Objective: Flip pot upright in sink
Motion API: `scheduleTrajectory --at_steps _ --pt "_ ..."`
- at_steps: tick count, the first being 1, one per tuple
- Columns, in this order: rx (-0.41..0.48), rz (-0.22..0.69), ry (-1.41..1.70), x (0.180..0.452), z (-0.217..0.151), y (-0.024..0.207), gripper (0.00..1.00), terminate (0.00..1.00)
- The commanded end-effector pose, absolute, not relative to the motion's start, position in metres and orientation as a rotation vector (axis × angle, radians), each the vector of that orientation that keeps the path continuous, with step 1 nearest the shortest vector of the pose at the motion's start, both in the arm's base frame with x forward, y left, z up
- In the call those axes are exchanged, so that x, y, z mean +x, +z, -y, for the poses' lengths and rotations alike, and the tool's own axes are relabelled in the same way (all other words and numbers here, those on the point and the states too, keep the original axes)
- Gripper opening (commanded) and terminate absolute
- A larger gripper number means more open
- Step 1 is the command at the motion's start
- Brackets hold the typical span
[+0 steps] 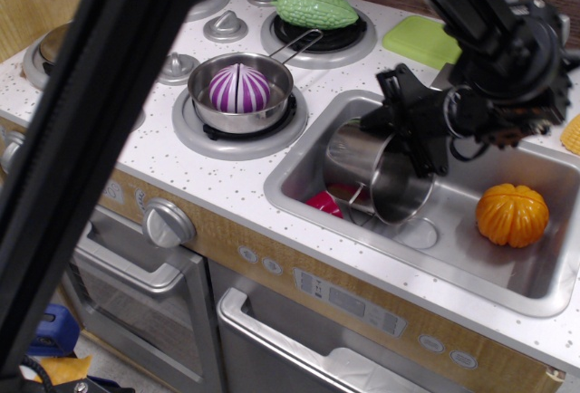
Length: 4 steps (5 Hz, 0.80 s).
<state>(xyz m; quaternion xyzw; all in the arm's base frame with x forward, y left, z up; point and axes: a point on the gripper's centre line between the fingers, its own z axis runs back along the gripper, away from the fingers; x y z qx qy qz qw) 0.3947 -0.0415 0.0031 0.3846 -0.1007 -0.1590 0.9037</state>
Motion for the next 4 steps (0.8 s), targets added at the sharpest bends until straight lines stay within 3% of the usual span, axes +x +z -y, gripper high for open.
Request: scheduleTrajectory --at_steps 1,4 --pt "0.604 0.244 -0.300 0.4046 0.0435 0.0282 0.00 0.00" --pt "0.482 0.261 -0.260 0.4018 0.0475 0.0246 0.00 0.00"
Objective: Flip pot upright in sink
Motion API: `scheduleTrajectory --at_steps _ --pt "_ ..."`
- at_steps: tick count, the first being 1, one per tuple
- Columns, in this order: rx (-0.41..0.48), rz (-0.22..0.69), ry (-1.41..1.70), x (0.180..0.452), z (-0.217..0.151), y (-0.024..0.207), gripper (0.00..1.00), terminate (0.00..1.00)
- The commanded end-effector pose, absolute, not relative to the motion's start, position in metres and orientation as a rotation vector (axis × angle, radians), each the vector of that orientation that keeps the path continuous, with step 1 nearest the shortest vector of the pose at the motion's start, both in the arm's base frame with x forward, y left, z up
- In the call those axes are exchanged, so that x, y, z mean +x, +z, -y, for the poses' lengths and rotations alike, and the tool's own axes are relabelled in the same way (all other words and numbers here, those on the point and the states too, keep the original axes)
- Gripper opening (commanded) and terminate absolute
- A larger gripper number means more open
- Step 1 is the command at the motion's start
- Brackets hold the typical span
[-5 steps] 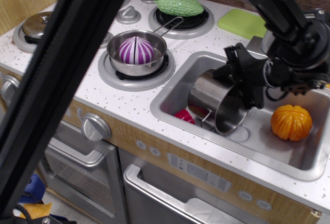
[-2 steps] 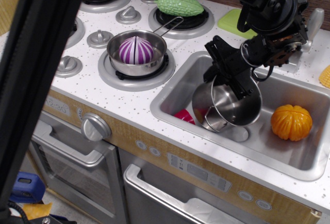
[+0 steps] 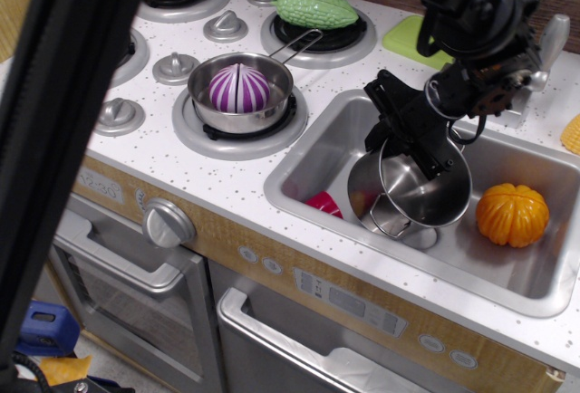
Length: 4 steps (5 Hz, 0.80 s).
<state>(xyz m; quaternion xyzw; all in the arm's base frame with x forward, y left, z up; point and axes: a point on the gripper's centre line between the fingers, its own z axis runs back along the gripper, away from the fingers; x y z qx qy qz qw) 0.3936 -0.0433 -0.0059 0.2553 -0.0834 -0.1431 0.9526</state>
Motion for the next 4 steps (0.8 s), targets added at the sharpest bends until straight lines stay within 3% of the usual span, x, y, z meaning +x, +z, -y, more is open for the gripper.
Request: scheduleTrajectory --at_steps 1,3,4 --pt "0.478 0.309 -0.265 0.3995 0.0460 0.0190 1.00 0.00" --pt "0.478 0.309 -0.265 0.3995 0.0460 0.0190 1.00 0.00" --pt "0.478 0.309 -0.265 0.3995 0.0460 0.0190 1.00 1.00"
